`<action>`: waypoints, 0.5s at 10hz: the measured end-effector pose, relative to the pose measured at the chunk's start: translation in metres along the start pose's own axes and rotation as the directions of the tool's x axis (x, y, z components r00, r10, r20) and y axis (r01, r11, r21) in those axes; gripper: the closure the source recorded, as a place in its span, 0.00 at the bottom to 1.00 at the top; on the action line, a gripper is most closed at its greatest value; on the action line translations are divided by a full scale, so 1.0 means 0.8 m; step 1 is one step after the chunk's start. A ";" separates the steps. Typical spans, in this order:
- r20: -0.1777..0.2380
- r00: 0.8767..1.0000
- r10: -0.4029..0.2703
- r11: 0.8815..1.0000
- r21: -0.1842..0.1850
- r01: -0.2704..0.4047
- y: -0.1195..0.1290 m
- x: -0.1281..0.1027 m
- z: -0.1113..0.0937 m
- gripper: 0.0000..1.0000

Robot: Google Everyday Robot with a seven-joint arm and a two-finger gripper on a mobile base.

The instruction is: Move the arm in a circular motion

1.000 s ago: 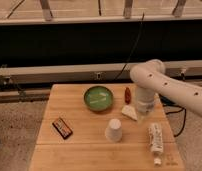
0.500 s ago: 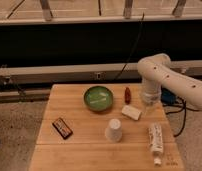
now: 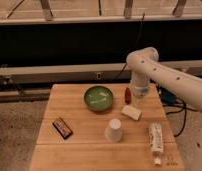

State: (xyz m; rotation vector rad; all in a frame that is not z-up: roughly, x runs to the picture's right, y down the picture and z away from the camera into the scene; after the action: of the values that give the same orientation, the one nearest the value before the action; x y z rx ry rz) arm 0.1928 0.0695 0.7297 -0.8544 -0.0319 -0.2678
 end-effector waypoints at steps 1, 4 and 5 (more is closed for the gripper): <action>0.003 1.000 -0.018 1.000 0.007 0.018 -0.007 -0.010 -0.002 0.97; 0.016 0.997 -0.081 0.996 0.028 0.081 -0.024 -0.041 -0.008 0.97; 0.021 0.994 -0.104 0.994 0.033 0.103 -0.028 -0.051 -0.009 0.97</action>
State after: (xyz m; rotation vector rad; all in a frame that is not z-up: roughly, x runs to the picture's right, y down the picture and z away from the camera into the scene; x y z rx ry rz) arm 0.1471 0.0593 0.7358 -0.8249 -0.1014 -0.3543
